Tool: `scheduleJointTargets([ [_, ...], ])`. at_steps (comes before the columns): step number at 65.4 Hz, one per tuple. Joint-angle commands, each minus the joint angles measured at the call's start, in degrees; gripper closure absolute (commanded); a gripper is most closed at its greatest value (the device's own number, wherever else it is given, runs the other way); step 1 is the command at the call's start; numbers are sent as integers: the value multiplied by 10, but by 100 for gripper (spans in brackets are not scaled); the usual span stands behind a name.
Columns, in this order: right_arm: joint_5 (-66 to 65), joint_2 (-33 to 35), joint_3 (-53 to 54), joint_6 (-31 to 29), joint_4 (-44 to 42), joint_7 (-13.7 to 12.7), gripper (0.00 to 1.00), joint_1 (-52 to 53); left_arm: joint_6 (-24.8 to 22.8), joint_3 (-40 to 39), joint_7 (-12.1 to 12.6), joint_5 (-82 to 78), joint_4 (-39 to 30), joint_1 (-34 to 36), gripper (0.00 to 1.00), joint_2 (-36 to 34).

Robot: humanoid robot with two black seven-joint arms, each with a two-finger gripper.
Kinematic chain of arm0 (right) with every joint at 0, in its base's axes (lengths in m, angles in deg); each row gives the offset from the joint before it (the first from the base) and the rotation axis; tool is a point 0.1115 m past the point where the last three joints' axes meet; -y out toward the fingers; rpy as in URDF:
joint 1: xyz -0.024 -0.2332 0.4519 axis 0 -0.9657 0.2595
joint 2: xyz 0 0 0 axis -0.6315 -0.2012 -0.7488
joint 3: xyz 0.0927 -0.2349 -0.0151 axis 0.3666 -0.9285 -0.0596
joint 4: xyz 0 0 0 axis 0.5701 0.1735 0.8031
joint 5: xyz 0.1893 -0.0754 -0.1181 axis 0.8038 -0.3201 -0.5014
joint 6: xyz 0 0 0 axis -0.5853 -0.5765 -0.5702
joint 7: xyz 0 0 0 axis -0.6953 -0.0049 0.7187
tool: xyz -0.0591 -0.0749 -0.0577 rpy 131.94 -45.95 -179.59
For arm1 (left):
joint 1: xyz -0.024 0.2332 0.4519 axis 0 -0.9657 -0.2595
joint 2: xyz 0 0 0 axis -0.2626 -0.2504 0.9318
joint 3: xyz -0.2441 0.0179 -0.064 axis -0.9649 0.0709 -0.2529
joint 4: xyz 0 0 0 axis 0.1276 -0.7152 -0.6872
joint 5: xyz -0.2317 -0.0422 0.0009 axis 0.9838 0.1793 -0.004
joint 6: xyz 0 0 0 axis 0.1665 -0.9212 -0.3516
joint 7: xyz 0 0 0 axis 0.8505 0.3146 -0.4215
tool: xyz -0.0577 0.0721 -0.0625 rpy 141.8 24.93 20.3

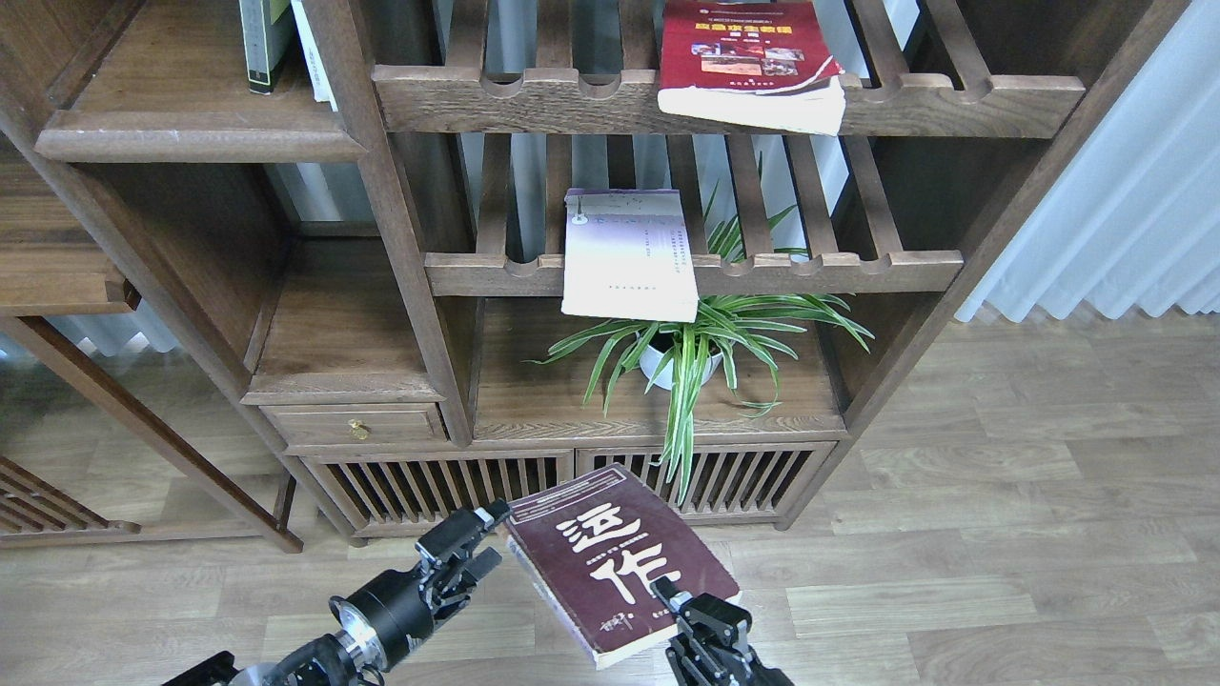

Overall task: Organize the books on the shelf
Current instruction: 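Lower the dark red book and grasp it with the left gripper, then carry the dark red book with the left gripper up to the upper-left shelf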

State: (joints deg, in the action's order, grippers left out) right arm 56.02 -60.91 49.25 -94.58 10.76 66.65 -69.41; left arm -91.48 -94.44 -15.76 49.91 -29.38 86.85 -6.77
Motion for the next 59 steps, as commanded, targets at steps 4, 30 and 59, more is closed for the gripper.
scheduleJointTargets([
  [4,-1,-3,-6,0,1,1,92,-1,0,3,0,3,10,-2,0,3],
  [30,-21,-9,-17,0,-2,0,92,-8,0,20,-43,-2,22,-4,19,20],
  [59,-23,-9,-17,0,-7,0,92,-17,0,60,-45,0,22,-3,83,20],
])
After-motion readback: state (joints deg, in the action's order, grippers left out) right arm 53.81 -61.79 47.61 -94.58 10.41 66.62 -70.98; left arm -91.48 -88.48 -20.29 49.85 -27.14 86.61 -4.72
